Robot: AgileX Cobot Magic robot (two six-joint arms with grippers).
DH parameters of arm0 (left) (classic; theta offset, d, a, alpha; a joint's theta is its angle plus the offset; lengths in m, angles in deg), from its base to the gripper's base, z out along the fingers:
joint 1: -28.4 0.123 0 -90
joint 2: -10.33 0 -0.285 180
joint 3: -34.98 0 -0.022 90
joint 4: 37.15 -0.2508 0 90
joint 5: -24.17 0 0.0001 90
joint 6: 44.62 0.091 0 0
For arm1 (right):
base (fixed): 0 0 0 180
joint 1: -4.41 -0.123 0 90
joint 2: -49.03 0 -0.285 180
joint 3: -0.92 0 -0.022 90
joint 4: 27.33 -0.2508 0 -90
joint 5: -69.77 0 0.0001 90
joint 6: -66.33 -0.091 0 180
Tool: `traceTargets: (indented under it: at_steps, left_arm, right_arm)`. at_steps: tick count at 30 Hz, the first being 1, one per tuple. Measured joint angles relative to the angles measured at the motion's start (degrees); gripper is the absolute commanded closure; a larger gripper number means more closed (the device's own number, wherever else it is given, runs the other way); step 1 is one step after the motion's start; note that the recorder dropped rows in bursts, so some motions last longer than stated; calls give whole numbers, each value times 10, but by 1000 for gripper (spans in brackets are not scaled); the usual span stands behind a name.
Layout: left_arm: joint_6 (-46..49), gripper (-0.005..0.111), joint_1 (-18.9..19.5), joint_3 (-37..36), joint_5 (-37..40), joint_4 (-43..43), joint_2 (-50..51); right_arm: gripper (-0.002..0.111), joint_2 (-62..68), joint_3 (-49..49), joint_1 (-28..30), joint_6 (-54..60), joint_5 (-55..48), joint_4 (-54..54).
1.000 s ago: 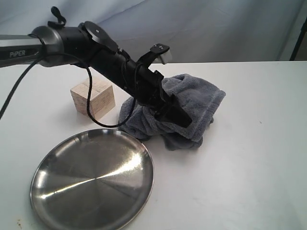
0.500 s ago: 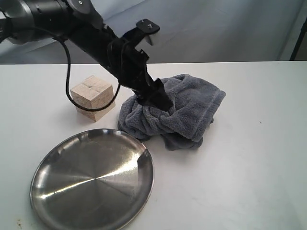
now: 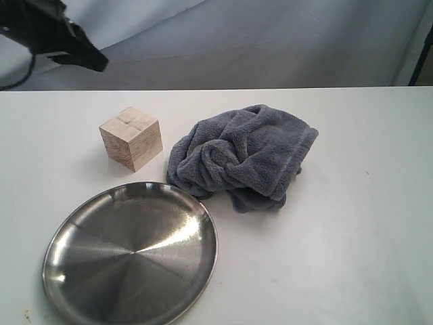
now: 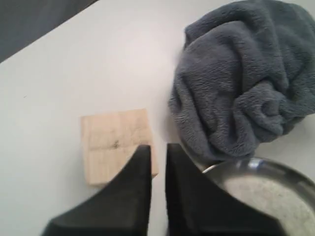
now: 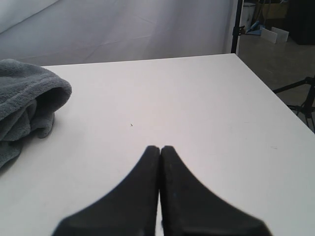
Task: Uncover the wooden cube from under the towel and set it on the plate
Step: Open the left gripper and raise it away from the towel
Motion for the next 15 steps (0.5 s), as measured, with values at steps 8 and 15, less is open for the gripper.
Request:
traceTargets:
  at_steps: [8,15]
  left_arm:
    - [0,107,91,-18,-5,-2,-5]
    - [11,107,87,-32,-24,-4,-5]
  right_arm:
    - [108,0,0,0,0,0,0]
    - [108,0,0,0,0,0,0]
